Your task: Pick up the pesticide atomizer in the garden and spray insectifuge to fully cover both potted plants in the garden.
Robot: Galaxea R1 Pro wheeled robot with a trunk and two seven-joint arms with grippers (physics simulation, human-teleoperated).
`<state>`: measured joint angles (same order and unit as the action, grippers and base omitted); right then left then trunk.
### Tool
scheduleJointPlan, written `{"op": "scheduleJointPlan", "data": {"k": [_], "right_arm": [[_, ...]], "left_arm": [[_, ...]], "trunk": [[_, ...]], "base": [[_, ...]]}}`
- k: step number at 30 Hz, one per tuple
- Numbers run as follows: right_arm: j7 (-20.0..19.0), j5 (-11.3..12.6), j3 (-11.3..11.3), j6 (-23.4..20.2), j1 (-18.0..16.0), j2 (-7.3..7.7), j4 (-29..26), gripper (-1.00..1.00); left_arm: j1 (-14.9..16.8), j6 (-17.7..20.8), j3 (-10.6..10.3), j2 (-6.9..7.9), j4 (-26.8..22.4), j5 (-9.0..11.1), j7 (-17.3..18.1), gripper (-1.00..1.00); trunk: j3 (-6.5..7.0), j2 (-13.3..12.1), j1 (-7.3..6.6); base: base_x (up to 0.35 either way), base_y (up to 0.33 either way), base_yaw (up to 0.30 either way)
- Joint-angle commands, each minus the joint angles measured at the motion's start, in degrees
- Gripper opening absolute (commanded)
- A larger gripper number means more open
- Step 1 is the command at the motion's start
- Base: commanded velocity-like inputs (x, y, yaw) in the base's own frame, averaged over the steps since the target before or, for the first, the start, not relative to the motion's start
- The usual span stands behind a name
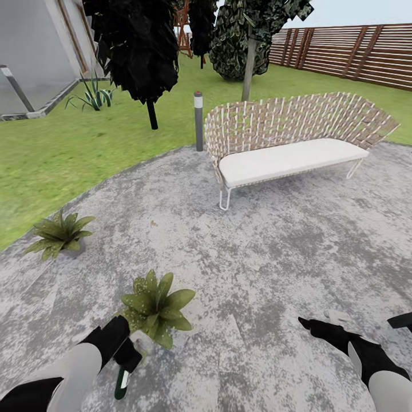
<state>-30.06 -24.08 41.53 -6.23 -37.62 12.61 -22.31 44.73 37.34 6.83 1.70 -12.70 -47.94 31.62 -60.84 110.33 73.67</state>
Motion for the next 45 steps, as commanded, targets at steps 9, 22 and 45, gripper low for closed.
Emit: {"op": "scheduleJointPlan", "data": {"k": [9, 22, 45], "right_arm": [[-0.44, -0.29, 0.48, -0.37, -0.04, -0.05, -0.1, 1.0], [-0.44, -0.32, 0.48, -0.37, -0.06, -0.05, -0.04, 1.0], [-0.72, -0.36, 0.48, -0.01, -0.04, -0.05, 2.97, 1.0]], "left_arm": [[0.53, 4.24, 0.31, -0.2, -4.92, -0.8, 0.62, -1.0], [3.76, 8.19, -0.15, -0.2, -8.3, -0.92, 0.64, -1.0], [11.61, 8.8, -8.81, -0.65, -8.3, -14.94, 19.86, -1.0]], "trunk": [[-0.04, 0.02, -0.01], [-0.04, 0.02, -0.01], [-0.04, 0.02, -0.01]], "base": [[0.0, 0.0, 0.0], [0.0, 0.0, 0.0], [0.0, 0.0, 0.0]]}}
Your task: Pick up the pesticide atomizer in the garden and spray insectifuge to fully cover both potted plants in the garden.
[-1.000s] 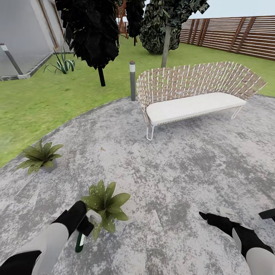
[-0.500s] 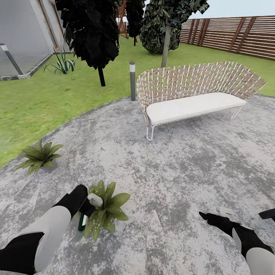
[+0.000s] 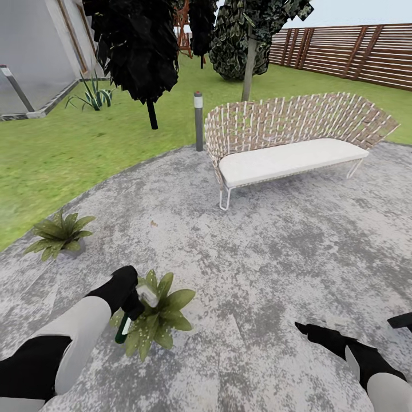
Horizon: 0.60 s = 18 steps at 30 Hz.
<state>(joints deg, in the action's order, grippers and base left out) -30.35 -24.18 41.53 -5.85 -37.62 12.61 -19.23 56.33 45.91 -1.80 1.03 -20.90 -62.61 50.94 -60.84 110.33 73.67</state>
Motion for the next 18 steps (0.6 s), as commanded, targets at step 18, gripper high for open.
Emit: {"op": "scheduleJointPlan", "data": {"k": [18], "right_arm": [[-0.5, -0.16, 0.4, -0.39, -0.07, -0.04, -0.11, 1.0]], "left_arm": [[0.01, 0.26, -0.91, -1.24, -0.18, -4.57, 1.91, -1.0]], "trunk": [[-0.04, 0.02, -0.01]], "base": [[0.0, 0.0, -0.119]]}}
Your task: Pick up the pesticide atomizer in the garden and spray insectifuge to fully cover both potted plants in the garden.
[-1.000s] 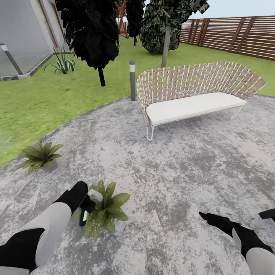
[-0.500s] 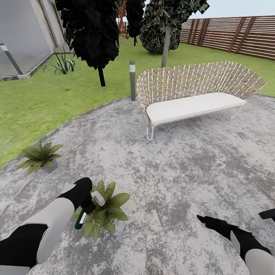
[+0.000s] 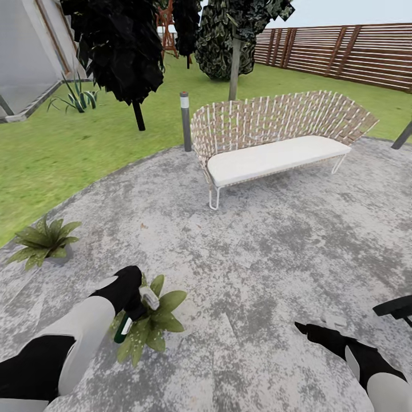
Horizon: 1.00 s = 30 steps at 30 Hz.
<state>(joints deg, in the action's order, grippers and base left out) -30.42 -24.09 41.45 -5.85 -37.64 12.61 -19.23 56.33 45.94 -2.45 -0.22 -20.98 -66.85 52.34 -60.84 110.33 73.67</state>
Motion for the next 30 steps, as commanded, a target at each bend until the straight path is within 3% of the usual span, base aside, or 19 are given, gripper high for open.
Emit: {"op": "scheduleJointPlan", "data": {"k": [1, 3, 5, 9, 11, 30], "right_arm": [[-0.41, -0.26, 0.48, -0.39, -0.03, -0.04, -0.11, 1.0], [-0.41, -0.27, 0.48, -0.39, -0.04, -0.04, -0.1, 1.0], [-0.39, -0.3, 0.48, -0.39, 0.0, -0.04, -0.11, 1.0], [-0.42, -0.31, 0.48, -0.39, -0.03, -0.04, -0.1, 1.0], [-0.39, -0.31, 0.48, -0.39, -0.01, -0.04, -0.1, 1.0], [-0.32, -0.27, 0.48, -0.39, -0.01, -0.04, -0.1, 1.0]], "left_arm": [[0.04, 0.26, -0.3, -0.17, -0.1, -1.68, 0.84, -1.0], [0.55, 0.28, -0.34, -0.72, -0.61, -5.71, 3.13, -1.0], [1.09, 0.25, -0.36, -1.38, -2.44, -10.59, 9.55, -1.0], [1.21, 0.27, -0.36, -1.62, -3.97, -16.02, 13.56, -1.0], [1.23, 0.25, -0.36, -1.64, -4.14, -17.33, 13.98, -1.0], [1.16, 0.21, -0.61, -1.99, -3.93, -18.07, 14.62, -1.0]], "trunk": [[-0.04, 0.02, -0.01], [-0.04, 0.02, -0.01], [-0.04, 0.02, -0.01], [-0.04, 0.02, -0.01], [-0.04, 0.02, -0.01], [-0.04, 0.02, -0.01]], "base": [[0.0, 0.0, -0.006], [0.039, 0.0, -0.003], [0.222, 0.0, -0.001], [0.304, 0.0, 0.0], [0.3, 0.0, 0.0], [0.058, 0.0, 0.0]]}}
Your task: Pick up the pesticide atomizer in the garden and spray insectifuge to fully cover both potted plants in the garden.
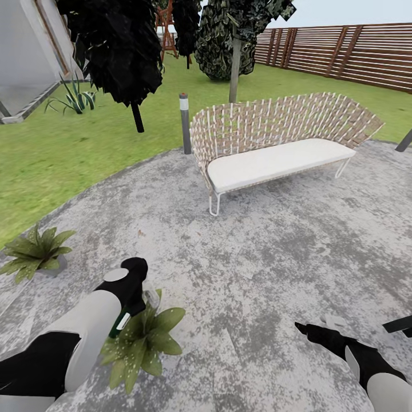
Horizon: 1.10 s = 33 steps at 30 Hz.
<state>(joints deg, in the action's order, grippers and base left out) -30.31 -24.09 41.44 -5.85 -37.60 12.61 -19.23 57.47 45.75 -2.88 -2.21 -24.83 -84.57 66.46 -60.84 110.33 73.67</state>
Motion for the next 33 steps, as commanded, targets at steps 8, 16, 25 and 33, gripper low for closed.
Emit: {"op": "scheduleJointPlan", "data": {"k": [8, 16, 25, 33], "right_arm": [[-0.43, -0.26, 0.48, -0.39, -0.04, -0.04, -0.11, 1.0], [-0.37, -0.26, 0.48, -0.39, -0.03, -0.04, -0.11, 1.0], [-0.36, -0.32, 0.48, -0.39, -0.04, -0.04, -0.11, 1.0], [-0.38, -0.3, 0.48, -0.39, -0.06, -0.04, -0.11, 1.0]], "left_arm": [[0.02, 0.14, -0.28, -1.47, 0.08, -0.41, 0.43, -1.0], [-0.37, 0.12, -6.43, -1.82, 0.29, -0.4, 0.54, -1.0], [-0.44, 0.04, -7.92, -1.83, 0.31, -0.42, 5.01, -1.0], [-0.51, -0.3, -8.75, -2.02, 2.67, -0.42, 5.09, -1.0]], "trunk": [[-0.04, 0.02, -0.01], [-0.04, 0.02, -0.01], [-0.04, 0.02, -0.01], [-0.04, 0.02, -0.01]], "base": [[0.0, 0.0, 0.0], [0.0, 0.0, 0.0], [0.0, 0.0, 0.0], [0.0, 0.0, 0.0]]}}
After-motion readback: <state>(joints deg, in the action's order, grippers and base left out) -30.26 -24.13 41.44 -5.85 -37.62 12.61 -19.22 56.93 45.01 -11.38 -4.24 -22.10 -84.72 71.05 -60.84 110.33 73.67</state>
